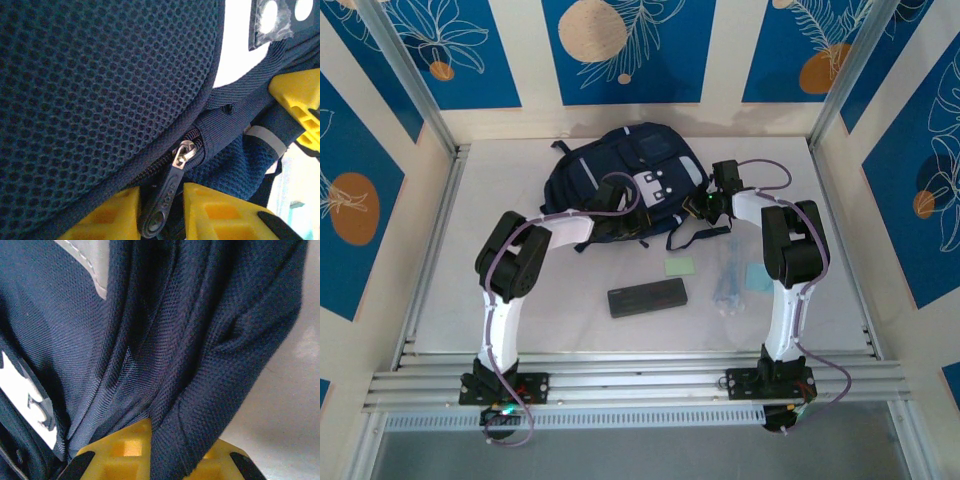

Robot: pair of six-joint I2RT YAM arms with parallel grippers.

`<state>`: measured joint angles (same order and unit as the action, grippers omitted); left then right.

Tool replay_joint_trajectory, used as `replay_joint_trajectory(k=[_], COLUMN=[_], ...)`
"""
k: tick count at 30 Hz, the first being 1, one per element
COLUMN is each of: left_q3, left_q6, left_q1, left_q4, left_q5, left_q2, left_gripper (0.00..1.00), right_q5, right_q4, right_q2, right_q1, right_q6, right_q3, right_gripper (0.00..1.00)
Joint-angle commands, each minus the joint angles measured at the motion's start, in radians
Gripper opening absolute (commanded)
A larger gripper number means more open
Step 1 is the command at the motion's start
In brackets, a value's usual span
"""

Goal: Pack the student bag
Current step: Unzip the student bag at the top-center of the table.

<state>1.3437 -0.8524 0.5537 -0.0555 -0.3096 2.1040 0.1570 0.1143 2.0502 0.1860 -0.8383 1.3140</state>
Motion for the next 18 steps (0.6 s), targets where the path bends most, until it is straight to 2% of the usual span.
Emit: replay_joint_trajectory(k=[1, 5, 7, 13, 18], left_q3=[0.069, 0.103, 0.117, 0.148, 0.160], left_q6=[0.115, 0.171, 0.201, 0.354, 0.460], left_q1=[-0.003, -0.005, -0.006, -0.014, -0.057], left_q4=[-0.100, -0.014, 0.030, 0.240, 0.407], left_q5=[0.038, 0.104, 0.133, 0.176, 0.126], left_q2=[0.042, 0.046, 0.039, -0.012, -0.021], left_gripper=[0.24, 0.12, 0.01, 0.00, 0.00], right_q5=[0.105, 0.102, 0.099, 0.043, 0.020], right_q4=[0.054, 0.060, 0.071, 0.127, 0.155], right_q2=[0.015, 0.010, 0.010, 0.005, -0.003], right_q1=[0.035, 0.035, 0.036, 0.031, 0.010], right_q6=[0.030, 0.038, 0.046, 0.090, 0.099], right_q3=[-0.018, -0.018, -0.015, 0.006, 0.015], right_gripper=[0.00, 0.00, 0.00, 0.00, 0.00])
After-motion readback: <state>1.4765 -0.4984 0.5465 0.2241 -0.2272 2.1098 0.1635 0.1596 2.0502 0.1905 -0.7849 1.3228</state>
